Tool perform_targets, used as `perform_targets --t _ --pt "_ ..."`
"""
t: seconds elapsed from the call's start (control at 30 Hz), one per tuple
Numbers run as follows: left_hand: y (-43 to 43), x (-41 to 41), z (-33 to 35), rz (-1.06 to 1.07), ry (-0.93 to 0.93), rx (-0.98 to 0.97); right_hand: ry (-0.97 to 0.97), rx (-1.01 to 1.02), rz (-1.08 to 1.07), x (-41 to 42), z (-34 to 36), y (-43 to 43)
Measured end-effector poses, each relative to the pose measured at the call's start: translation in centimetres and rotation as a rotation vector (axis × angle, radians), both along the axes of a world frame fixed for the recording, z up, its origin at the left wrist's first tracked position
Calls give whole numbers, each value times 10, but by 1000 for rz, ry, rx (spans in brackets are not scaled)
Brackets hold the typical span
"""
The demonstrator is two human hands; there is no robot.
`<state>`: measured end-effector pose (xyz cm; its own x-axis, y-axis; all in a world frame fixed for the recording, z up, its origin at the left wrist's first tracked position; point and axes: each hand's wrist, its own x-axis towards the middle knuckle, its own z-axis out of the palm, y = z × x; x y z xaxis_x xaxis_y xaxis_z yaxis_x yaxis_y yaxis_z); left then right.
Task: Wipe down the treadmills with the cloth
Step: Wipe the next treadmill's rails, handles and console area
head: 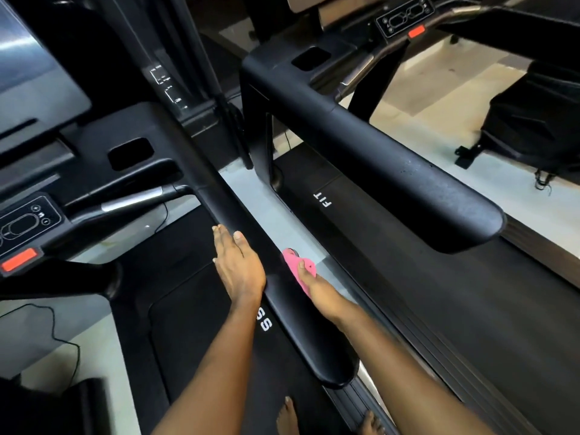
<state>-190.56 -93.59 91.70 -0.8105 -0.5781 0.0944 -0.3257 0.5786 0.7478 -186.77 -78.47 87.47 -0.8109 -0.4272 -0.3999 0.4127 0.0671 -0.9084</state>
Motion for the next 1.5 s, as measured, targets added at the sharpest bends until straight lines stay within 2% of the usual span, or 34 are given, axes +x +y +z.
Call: perform_targets --t 0.13,0.3,0.43,0.6,0.7,0.8,0.9,1.0,1.13,1.37,1.5 --pt "-14 -25 9 62 -32 -56 100 92 1 1 -8 -9" --pt "-40 -80 15 81 -176 -108 -133 33 27 -35 10 -9" --pt "-41 -87 9 82 -141 -96 -90 -62 12 -42 -13 -19" --pt "-42 -90 3 52 -97 -114 -66 -27 2 -67 -15 -38" --pt "-42 -91 2 58 -96 -133 -180 -34 29 -95 -10 -45" --pt "-42 -91 5 55 -105 -119 -169 -40 6 -90 -7 -41" --pt "-40 -92 5 60 -102 -108 -187 -200 -54 -77 -9 -36" --pt "-44 -93 1 56 -99 -125 -149 -159 38 -98 -3 -51" --pt "-43 -92 -1 56 -111 -129 -145 -142 51 -137 0 -73" --pt "-42 -93 1 66 -106 -132 -126 -262 41 -116 -15 -63" --pt "-42 -92 3 66 -114 -134 -153 -174 67 -158 -10 -87"
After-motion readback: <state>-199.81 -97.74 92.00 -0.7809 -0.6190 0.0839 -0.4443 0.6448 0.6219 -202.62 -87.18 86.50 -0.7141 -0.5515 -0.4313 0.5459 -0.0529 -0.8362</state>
